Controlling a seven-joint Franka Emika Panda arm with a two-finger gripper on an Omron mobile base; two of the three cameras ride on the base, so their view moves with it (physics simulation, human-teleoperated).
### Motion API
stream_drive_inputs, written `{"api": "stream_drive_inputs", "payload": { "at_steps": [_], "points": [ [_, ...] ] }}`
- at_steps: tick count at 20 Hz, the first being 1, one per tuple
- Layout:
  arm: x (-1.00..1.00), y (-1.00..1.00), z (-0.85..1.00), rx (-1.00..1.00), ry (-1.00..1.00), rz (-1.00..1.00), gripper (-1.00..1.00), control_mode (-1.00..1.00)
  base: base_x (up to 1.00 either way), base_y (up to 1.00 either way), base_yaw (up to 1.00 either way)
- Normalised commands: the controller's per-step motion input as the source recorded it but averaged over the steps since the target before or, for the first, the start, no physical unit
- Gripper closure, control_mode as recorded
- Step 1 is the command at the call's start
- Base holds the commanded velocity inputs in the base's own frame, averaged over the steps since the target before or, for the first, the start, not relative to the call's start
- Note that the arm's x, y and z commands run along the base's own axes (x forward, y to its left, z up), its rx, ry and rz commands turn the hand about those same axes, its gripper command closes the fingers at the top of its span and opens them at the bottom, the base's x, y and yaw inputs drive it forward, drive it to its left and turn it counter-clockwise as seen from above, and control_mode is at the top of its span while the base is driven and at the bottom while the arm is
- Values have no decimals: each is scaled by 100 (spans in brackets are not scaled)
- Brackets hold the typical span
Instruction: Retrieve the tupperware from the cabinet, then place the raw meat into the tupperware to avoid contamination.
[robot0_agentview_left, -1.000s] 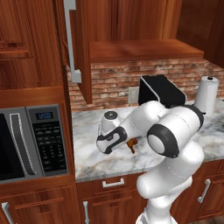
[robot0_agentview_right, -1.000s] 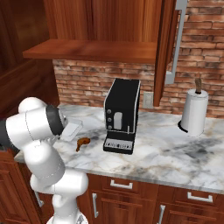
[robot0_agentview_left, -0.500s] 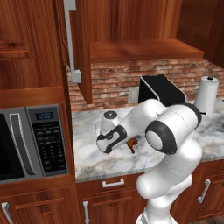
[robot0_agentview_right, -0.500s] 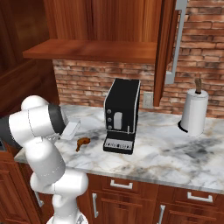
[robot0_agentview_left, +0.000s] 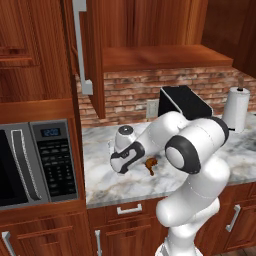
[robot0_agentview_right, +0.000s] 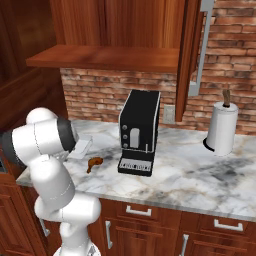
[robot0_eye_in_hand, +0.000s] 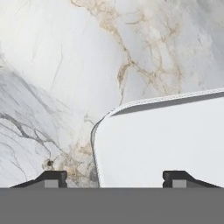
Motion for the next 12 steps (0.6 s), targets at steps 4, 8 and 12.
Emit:
{"api": "stream_drive_inputs", "payload": {
  "at_steps": [4, 8, 12],
  "points": [
    [4, 1, -1, 0, 0, 0, -100, -100, 0, 0, 0],
    [0, 0, 4, 0, 1, 0, -100, -100, 0, 0, 0],
    [-15, 0, 26, -2, 0, 0, -100, -100, 0, 0, 0]
  ]
}}
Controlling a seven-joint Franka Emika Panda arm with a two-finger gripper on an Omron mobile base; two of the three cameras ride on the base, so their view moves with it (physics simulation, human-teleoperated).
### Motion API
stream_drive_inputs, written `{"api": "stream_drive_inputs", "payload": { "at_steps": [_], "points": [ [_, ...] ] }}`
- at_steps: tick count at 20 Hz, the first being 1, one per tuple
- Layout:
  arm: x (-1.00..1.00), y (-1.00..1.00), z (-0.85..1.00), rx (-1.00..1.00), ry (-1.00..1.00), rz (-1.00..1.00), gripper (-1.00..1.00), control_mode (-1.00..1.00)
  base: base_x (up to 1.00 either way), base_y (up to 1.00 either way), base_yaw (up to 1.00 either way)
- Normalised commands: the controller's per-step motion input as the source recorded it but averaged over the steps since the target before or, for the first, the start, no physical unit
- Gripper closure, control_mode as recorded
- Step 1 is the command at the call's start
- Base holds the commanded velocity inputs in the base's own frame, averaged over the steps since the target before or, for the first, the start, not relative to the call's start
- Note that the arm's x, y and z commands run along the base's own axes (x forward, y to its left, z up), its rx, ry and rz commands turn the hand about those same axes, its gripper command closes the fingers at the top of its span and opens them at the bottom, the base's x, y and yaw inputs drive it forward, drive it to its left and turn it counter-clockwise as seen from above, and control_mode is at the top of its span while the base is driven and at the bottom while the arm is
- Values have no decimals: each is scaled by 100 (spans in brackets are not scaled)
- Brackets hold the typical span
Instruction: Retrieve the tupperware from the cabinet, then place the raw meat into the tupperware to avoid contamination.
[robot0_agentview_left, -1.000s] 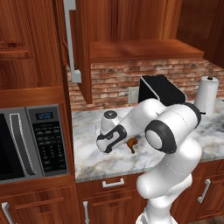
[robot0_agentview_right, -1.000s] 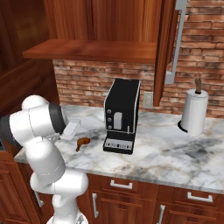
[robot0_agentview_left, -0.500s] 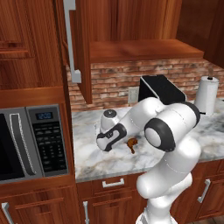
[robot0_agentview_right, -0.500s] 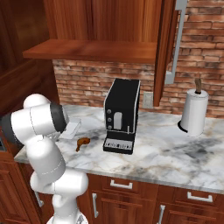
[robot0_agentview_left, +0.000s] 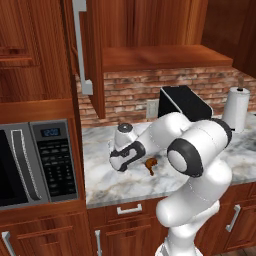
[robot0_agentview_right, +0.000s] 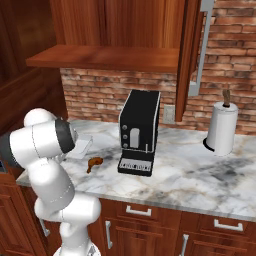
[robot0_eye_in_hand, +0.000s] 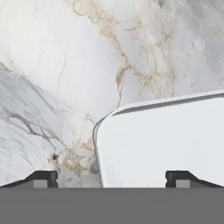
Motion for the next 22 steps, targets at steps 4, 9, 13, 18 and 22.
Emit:
{"api": "stream_drive_inputs", "payload": {
  "at_steps": [4, 9, 13, 18, 22],
  "points": [
    [-26, 0, 48, -1, 0, 0, -100, -100, 0, 0, 0],
    [-22, -2, 55, 0, 0, -2, -100, -100, 0, 0, 0],
    [-3, -35, 32, 0, 1, -10, -100, -100, 0, 0, 0],
    [0, -48, 19, 0, 3, -25, -100, -100, 0, 0, 0],
    [3, -40, 6, 0, 3, -36, -100, -100, 0, 0, 0]
  ]
}}
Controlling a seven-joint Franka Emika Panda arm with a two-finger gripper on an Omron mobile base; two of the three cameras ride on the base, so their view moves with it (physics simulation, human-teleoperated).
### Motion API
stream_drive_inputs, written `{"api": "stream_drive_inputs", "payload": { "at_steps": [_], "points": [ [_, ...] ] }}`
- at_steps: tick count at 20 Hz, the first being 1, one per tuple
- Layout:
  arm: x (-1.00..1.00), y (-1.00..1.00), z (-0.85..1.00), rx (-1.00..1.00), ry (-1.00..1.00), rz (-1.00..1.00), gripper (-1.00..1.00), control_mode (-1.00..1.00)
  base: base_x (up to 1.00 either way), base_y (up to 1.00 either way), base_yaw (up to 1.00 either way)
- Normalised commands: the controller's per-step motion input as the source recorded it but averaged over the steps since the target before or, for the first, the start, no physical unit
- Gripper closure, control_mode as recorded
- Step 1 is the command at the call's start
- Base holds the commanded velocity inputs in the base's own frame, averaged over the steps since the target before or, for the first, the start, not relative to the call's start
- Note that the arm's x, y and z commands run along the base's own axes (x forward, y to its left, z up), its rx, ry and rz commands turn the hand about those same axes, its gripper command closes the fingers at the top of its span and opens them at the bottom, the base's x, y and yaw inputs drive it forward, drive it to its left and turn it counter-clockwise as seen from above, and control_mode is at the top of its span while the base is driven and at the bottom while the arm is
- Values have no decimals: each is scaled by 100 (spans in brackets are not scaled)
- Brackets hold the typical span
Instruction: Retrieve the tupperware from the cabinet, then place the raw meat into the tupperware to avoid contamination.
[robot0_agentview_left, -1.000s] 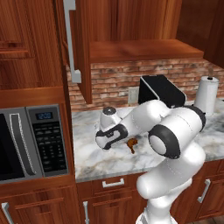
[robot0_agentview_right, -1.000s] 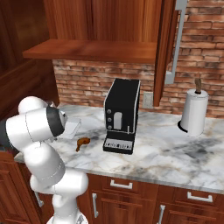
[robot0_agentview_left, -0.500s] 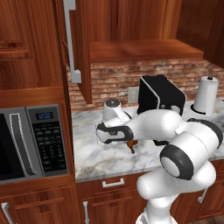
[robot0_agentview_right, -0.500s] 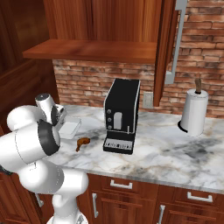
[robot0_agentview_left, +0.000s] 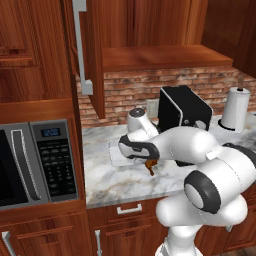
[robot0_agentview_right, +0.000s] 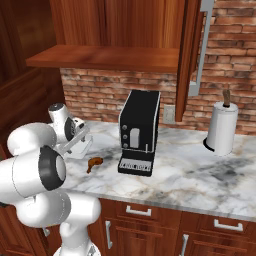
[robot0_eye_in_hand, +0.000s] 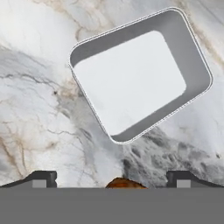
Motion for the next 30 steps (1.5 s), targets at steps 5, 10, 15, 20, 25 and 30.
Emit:
{"api": "stream_drive_inputs", "payload": {
  "at_steps": [5, 10, 15, 20, 25, 30],
  "points": [
    [2, -36, 14, 0, 7, -37, -100, -100, 0, 0, 0],
    [-4, -44, 1, 9, 1, -29, -100, -100, 0, 0, 0],
    [-12, -57, -1, 16, -1, -18, -100, -100, 0, 0, 0],
    [-40, -37, 0, 19, 0, -19, -100, -100, 0, 0, 0],
    [-21, 17, -6, 8, -3, -20, -100, -100, 0, 0, 0],
    [9, 50, -16, 0, 0, -23, -100, -100, 0, 0, 0]
  ]
}}
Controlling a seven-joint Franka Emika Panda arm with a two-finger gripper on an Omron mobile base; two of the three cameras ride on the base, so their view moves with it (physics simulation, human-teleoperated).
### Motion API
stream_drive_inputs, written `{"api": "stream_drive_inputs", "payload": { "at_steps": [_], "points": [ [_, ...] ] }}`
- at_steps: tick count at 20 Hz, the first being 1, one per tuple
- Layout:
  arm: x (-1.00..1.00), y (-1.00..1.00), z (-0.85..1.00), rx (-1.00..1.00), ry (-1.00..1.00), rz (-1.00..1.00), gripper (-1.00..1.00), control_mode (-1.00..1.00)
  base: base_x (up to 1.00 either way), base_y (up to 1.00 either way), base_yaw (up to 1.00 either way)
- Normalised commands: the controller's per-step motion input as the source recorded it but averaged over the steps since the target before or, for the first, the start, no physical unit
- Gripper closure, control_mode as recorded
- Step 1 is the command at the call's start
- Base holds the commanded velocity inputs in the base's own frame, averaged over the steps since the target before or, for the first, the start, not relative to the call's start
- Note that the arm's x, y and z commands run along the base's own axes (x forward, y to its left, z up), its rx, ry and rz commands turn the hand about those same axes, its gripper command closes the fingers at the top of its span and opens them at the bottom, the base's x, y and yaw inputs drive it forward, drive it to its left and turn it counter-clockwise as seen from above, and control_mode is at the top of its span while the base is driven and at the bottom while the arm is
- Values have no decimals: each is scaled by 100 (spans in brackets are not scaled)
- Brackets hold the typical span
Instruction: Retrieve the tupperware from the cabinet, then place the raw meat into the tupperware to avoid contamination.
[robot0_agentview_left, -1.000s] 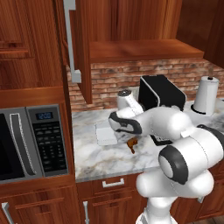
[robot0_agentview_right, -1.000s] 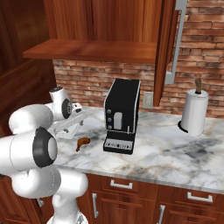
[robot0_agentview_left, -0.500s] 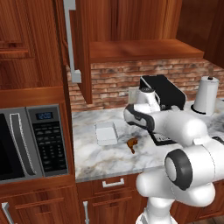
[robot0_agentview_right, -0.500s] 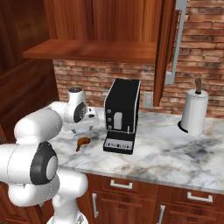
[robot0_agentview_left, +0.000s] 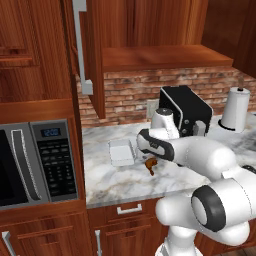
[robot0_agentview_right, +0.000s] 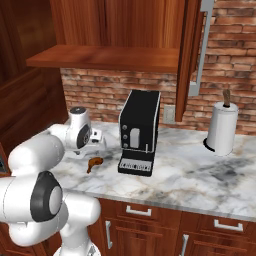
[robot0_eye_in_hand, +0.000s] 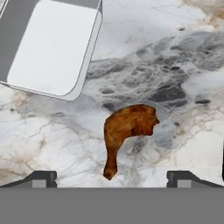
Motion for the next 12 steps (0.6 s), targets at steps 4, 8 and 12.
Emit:
{"api": "stream_drive_inputs", "payload": {
  "at_steps": [4, 8, 12],
  "points": [
    [7, 16, -17, 0, 4, -21, -100, -100, 0, 0, 0],
    [1, 0, 0, 0, 0, -4, -100, -100, 0, 0, 0],
    [-4, -9, -7, 1, 3, -2, -100, -100, 0, 0, 0]
  ]
}}
